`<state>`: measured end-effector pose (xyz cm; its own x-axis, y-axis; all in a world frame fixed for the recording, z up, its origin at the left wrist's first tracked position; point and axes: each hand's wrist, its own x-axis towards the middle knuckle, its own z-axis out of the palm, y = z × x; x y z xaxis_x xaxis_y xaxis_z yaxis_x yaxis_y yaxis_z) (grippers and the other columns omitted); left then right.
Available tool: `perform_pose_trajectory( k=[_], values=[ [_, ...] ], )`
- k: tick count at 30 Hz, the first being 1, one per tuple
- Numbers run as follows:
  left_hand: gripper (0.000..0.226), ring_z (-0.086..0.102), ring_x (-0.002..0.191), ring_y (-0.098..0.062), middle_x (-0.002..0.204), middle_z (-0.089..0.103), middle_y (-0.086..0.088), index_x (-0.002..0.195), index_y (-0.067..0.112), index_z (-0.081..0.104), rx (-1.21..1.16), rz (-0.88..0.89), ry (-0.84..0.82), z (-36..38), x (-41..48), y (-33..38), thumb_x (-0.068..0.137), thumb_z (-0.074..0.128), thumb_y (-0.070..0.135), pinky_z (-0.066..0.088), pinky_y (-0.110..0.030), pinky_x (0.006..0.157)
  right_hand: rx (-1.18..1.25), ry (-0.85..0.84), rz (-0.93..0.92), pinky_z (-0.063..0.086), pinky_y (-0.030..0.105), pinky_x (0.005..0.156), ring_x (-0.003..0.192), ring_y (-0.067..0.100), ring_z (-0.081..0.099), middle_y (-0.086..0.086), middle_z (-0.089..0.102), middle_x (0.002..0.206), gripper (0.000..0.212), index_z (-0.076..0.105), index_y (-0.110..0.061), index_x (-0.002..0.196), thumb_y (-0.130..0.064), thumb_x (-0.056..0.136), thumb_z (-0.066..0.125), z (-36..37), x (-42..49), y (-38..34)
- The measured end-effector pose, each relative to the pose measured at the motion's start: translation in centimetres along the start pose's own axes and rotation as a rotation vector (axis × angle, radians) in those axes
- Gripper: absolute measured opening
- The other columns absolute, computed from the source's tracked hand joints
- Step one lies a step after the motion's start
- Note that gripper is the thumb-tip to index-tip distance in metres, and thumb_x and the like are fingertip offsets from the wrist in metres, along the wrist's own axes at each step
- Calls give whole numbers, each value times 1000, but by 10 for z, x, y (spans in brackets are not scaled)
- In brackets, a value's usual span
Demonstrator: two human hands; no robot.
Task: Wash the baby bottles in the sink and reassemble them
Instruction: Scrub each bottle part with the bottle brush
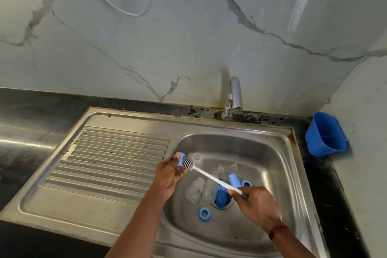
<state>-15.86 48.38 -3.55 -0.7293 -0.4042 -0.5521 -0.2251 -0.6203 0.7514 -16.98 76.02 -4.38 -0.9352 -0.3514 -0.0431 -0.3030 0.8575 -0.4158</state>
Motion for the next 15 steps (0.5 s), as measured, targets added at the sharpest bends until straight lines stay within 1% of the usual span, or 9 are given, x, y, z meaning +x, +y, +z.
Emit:
perform_pose_trajectory(
  k=[1, 2, 4, 6, 7, 10, 12, 15],
  values=[
    [17, 67, 90, -27, 99, 68, -19, 100, 0, 65, -19, 1, -10, 0, -1, 0, 92, 64, 14, 60, -34, 78, 26, -35, 43, 40, 20, 49, 54, 12, 53, -4, 58, 61, 52, 66, -24, 74, -69, 90, 44, 1, 0, 0],
    [16, 67, 92, -28, 101, 68, -20, 100, 0, 65, -37, 0, -17, 1, -1, 0, 92, 64, 14, 61, -33, 75, 45, -51, 75, 42, 21, 50, 54, 11, 55, -4, 59, 60, 53, 67, -24, 74, -70, 89, 45, 1, 1, -1],
    [18, 67, 98, -30, 108, 68, -19, 103, 2, 65, -65, -5, -30, 0, -1, -2, 89, 65, 12, 62, -33, 73, 84, -71, 106, 40, 20, 48, 51, 11, 53, -4, 57, 56, 51, 60, -26, 64, -69, 89, 47, 2, 1, -2],
    [17, 67, 96, -30, 108, 69, -17, 105, 6, 65, -75, -10, -29, -1, -1, -4, 90, 64, 10, 60, -38, 78, 118, -105, 129, 36, 18, 46, 48, 11, 48, -4, 52, 54, 50, 47, -30, 55, -67, 89, 49, 2, 0, -3],
    [16, 67, 94, -29, 106, 69, -15, 107, 7, 65, -72, -13, -20, -1, -2, -5, 92, 62, 10, 57, -40, 81, 124, -110, 138, 34, 18, 46, 47, 10, 46, -5, 51, 53, 50, 44, -32, 54, -66, 89, 50, 2, -1, -4],
    [20, 67, 92, -27, 107, 69, -14, 115, 8, 63, -78, -20, 5, 0, -4, -8, 95, 60, 13, 53, -42, 87, 141, -96, 151, 33, 18, 45, 44, 10, 43, -6, 48, 50, 48, 41, -34, 53, -63, 89, 54, 5, -2, -2],
    [22, 67, 94, -28, 111, 69, -14, 117, 9, 62, -106, -18, -9, 1, -5, -8, 95, 60, 12, 55, -41, 85, 137, -93, 144, 32, 16, 44, 43, 10, 43, -6, 48, 49, 47, 41, -35, 54, -61, 89, 55, 7, -3, -1],
    [22, 68, 100, -30, 115, 68, -15, 118, 9, 61, -191, -18, -58, 2, -4, -6, 97, 55, 11, 61, -38, 78, 173, -78, 146, 31, 15, 43, 42, 10, 43, -7, 49, 48, 45, 43, -32, 56, -57, 90, 58, 10, -4, -4]
  ],
)
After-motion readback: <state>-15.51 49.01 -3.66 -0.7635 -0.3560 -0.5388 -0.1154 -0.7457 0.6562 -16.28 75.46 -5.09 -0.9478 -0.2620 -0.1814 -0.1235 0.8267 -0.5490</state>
